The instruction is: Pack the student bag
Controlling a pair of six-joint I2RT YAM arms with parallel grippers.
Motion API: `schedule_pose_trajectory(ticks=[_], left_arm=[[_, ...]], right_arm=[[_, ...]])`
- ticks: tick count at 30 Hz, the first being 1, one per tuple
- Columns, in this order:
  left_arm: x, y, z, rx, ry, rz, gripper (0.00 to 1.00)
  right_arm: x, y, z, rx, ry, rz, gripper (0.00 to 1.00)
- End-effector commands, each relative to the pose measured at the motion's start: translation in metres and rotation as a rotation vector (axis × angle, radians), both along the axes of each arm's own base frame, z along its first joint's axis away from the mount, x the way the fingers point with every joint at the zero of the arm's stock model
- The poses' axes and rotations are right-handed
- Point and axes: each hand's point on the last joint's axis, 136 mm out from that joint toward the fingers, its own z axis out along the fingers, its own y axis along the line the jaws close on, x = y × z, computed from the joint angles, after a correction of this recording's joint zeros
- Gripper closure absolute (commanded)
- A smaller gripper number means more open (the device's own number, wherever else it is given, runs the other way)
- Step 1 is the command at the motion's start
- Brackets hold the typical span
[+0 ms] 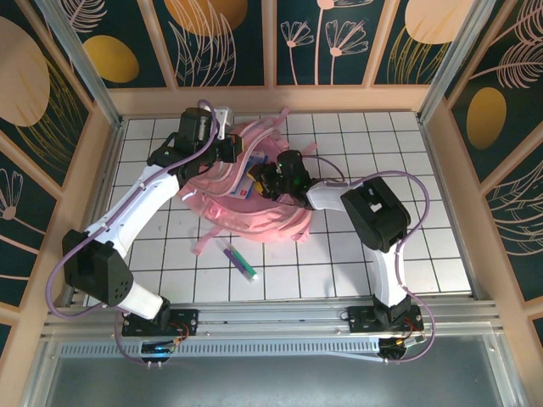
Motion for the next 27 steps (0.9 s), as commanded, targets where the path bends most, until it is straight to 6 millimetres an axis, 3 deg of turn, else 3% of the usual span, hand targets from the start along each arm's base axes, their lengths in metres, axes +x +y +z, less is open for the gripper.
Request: schedule_pose_trajectory(ticks=[1, 6, 10, 13, 15, 17, 20, 27], left_arm=[[-0.003, -0.002, 0.046, -0.083, -0.119, -0.008, 1.0], [-0.004, 0.0, 0.046, -0.089, -0.125, 0.002, 1.0], [-0.006, 0.001, 0.043, -0.097, -0.122, 0.005, 1.0], [-0.008, 0.002, 0.041, -0.101, -0.12, 0.011, 1.0], [-0.008, 0.003, 0.042, -0.102, -0.119, 0.012, 1.0], [-0.009, 0.003, 0.04, -0.11, -0.118, 0.015, 1.0], [-0.008, 0.002, 0.04, -0.116, -0.117, 0.013, 1.0], [-0.001, -0.005, 0.037, -0.133, -0.107, 0.001, 1.0]], right_arm=[[0.004, -0.015, 0.015, -0.087, 0.005, -0.053, 0.53], [0.005, -0.017, 0.005, -0.151, -0.001, -0.043, 0.55], [0.004, -0.005, -0.013, -0.159, 0.027, -0.011, 0.6], [0.003, 0.009, -0.015, -0.138, 0.015, 0.009, 0.74], [0.005, 0.018, -0.009, -0.1, -0.005, 0.008, 0.87], [0.008, 0.025, 0.001, -0.061, -0.019, 0.0, 0.93], [0.014, 0.016, 0.013, -0.034, -0.033, -0.096, 1.0], [0.023, -0.005, 0.021, 0.006, 0.004, -0.289, 1.0]])
